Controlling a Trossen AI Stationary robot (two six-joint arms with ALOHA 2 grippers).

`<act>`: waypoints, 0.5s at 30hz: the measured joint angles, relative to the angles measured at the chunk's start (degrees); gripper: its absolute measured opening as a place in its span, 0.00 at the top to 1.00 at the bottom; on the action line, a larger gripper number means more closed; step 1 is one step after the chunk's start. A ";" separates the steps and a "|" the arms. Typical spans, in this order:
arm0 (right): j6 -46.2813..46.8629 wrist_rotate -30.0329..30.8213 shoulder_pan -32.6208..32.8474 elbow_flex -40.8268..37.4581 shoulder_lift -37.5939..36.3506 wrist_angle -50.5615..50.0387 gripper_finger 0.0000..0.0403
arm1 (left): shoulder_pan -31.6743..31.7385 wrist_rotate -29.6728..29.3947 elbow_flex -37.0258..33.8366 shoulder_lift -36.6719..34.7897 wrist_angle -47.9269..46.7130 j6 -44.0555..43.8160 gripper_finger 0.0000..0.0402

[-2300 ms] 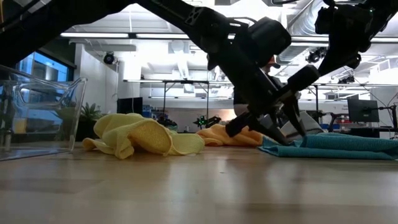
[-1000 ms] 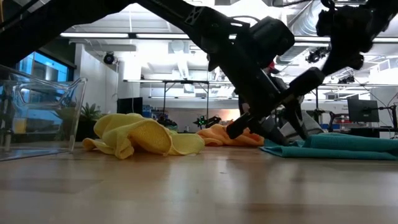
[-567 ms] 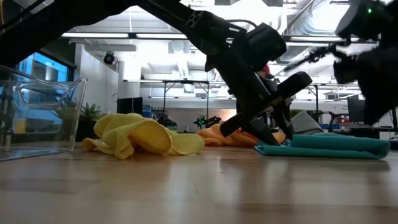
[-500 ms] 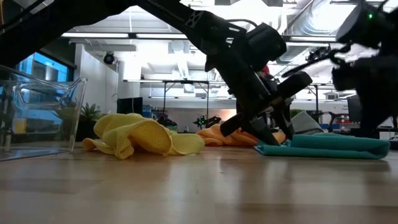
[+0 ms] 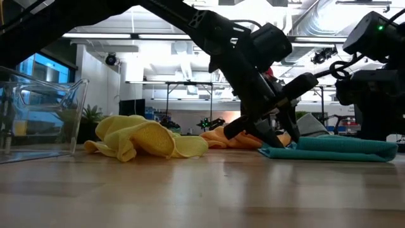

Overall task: Fold microfiber towels
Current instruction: Fold the blue towel

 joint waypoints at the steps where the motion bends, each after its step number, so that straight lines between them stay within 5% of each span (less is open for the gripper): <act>1: 0.10 0.18 0.00 0.00 0.63 0.61 1.00 | -0.17 -0.72 0.00 0.15 0.42 -0.12 0.63; 15: 0.00 0.04 0.00 0.00 6.72 7.32 1.00 | -0.24 -0.02 -0.09 0.90 5.63 -3.04 0.63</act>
